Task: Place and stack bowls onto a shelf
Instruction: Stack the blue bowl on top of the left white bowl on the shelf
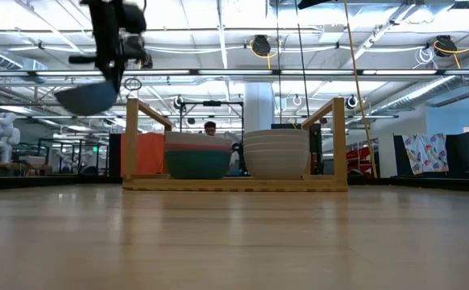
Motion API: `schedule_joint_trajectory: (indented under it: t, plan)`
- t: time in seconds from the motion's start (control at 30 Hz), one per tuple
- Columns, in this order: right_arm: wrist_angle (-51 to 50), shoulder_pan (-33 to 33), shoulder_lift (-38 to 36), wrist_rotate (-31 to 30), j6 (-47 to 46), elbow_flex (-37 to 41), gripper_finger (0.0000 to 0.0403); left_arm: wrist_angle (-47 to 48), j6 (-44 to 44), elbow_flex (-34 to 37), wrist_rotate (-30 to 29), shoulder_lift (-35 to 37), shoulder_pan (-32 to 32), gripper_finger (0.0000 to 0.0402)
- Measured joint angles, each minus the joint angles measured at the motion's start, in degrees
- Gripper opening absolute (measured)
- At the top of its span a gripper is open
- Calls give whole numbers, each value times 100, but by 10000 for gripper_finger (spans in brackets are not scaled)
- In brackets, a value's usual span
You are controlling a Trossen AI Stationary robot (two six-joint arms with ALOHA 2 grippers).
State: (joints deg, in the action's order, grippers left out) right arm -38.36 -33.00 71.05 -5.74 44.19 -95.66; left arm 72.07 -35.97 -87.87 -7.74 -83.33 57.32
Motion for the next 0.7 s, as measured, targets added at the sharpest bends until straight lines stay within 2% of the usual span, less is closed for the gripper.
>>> schedule_joint_trajectory:
  t: [0.2, 0.4, 0.53, 0.7]
  plan:
    - [-1, -2, 0, 0, -269, 0, 0, 518, 282, -1456, -166, 98, -625, 5]
    - [-1, 0, 0, 0, -312, 0, 0, 483, 386, -2576, -253, -94, -1383, 5]
    - [-1, -1, 0, -2, -471, 0, 0, 369, 501, -3193, -496, -497, -1870, 5]
    - [-1, -1, 0, -2, -602, 0, 0, 359, 901, -3917, -423, -1314, -2354, 5]
